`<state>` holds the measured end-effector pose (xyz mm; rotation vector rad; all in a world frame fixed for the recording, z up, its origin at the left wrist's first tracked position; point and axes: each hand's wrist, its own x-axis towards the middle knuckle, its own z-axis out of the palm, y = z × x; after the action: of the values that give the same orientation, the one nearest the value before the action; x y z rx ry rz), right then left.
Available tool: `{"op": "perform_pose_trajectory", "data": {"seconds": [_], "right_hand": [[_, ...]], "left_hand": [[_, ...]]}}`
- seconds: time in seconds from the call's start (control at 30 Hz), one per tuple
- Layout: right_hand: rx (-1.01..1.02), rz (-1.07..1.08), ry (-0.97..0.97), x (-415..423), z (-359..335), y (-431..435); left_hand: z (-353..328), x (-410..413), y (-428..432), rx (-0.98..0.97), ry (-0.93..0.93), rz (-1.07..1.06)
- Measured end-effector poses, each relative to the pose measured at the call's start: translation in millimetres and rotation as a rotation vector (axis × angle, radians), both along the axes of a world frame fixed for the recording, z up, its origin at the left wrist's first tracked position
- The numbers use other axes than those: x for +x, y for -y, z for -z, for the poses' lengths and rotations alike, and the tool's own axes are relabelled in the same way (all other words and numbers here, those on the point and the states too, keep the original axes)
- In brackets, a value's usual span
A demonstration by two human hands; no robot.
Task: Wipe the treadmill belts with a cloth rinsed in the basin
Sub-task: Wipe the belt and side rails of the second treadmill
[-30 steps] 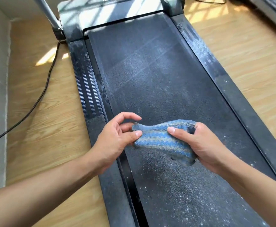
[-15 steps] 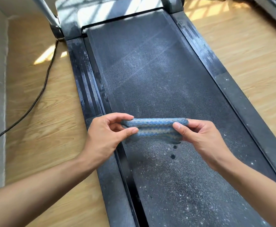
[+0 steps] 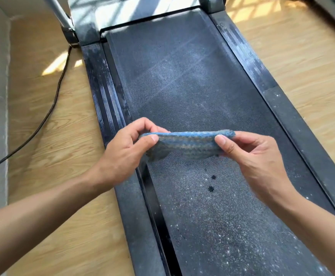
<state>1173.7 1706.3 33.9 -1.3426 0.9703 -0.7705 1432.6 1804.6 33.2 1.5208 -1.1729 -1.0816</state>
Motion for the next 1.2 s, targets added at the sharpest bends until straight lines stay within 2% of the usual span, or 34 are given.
{"op": "perform_pose_trajectory", "data": {"seconds": [0.07, 0.13, 0.27, 0.5, 0.7, 0.8, 0.9, 1.0, 1.03, 1.07, 1.1, 1.2], "right_hand": [[0.052, 0.011, 0.006, 2.8, -5.0, -1.8], [0.059, -0.014, -0.063, 2.1, -1.8, 0.0], [0.048, -0.088, -0.199, -0.5, 16.4, 5.3], [0.022, -0.084, -0.306, 3.4, 36.4, 13.3], [-0.328, -0.109, -0.452, 10.7, 16.8, 7.3], [-0.514, -0.167, -0.489, 24.8, -5.8, -3.7], [-0.615, -0.369, -0.519, 44.7, -16.6, -22.2], [-0.686, -0.651, -0.707, 56.0, -20.3, -36.5], [-0.719, -0.69, -0.715, 54.9, -22.7, -37.2], [-0.712, -0.697, -0.659, 52.6, -26.8, -36.2], [-0.622, -0.668, -0.563, 49.9, -33.2, -34.4], [-0.213, -0.423, -0.275, 38.7, -36.7, -22.6]], "left_hand": [[-2.8, -3.2, 2.2, 0.086, -0.203, -0.072], [-0.2, -9.3, 2.3, 0.181, -0.323, -0.13], [9.5, -22.1, -2.2, 0.287, -0.271, -0.18], [19.9, -26.6, -11.8, 0.298, -0.201, -0.253], [21.7, -33.8, -13.5, 0.323, -0.156, -0.288], [18.3, -42.5, -11.4, 0.337, -0.22, -0.319], [12.2, -51.7, -7.9, 0.359, -0.305, -0.323], [2.8, -54.7, -5.8, 0.399, -0.549, -0.361], [1.7, -53.5, -5.3, 0.414, -0.604, -0.375], [2.0, -51.6, -5.6, 0.424, -0.621, -0.381], [3.1, -49.7, -6.4, 0.426, -0.617, -0.385], [6.6, -45.5, -9.9, 0.41, -0.595, -0.405]]}}
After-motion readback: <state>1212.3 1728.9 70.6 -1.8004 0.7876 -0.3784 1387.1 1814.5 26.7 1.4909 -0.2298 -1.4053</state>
